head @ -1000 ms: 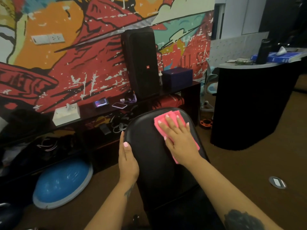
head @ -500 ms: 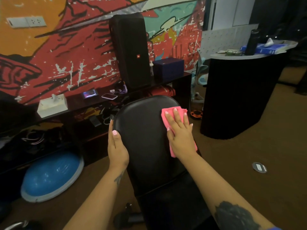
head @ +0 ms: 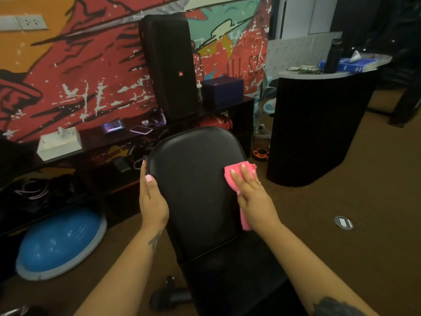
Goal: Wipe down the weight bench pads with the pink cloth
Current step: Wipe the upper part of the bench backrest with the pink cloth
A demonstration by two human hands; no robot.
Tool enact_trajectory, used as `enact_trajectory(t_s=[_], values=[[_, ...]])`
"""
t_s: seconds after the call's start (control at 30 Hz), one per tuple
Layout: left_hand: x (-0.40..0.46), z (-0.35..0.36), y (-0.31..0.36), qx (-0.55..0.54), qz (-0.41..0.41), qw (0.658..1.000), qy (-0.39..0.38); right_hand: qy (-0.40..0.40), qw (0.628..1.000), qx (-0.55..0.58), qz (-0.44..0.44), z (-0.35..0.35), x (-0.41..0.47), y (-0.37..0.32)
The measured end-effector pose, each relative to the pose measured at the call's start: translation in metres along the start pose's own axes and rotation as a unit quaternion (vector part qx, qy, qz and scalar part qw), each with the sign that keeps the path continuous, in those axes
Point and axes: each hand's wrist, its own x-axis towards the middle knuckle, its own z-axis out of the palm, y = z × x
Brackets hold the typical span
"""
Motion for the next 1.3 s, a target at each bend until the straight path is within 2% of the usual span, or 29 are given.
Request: enact_trajectory(t_s=[0.13, 0.33, 0.5, 0.63, 0.73, 0.87, 0.93, 1.1, 1.23, 1.3], values=[[-0.001, 0.0, 0.002, 0.005, 0.001, 1.0, 0.002, 0.014, 1.0, 0.017, -0.022, 0.011, 0.005, -0.025], [0.0, 0.002, 0.003, 0.003, 0.003, 1.0, 0.003, -0.075, 0.992, -0.05, -0.091, 0.009, -0.029, -0.004], [0.0, 0.002, 0.0, -0.014, -0.001, 1.0, 0.006, -0.044, 0.999, -0.025, -0.003, -0.008, -0.038, 0.025], [-0.001, -0.001, -0.003, -0.008, -0.002, 1.0, 0.003, -0.005, 0.998, 0.005, 0.066, -0.003, -0.022, 0.012], [-0.003, -0.002, 0.0, -0.016, 0.0, 1.0, -0.002, 0.004, 0.999, 0.023, 0.049, 0.006, -0.021, 0.0], [0.001, -0.004, -0.002, -0.015, -0.003, 0.999, -0.032, -0.03, 0.999, -0.003, 0.009, 0.013, -0.046, 0.002], [0.003, -0.008, -0.009, -0.009, 0.002, 0.999, -0.05, -0.041, 0.999, -0.015, 0.031, 0.011, -0.061, 0.014], [0.011, -0.012, -0.016, -0.008, 0.011, 0.997, -0.073, 0.044, 0.99, 0.013, 0.137, 0.01, -0.052, 0.014], [0.011, -0.01, -0.016, -0.017, 0.012, 0.998, -0.067, 0.077, 0.985, 0.022, 0.152, 0.017, -0.04, -0.009], [0.01, -0.01, -0.017, -0.025, 0.017, 0.998, -0.063, 0.073, 0.988, 0.031, 0.131, 0.024, -0.047, -0.018]])
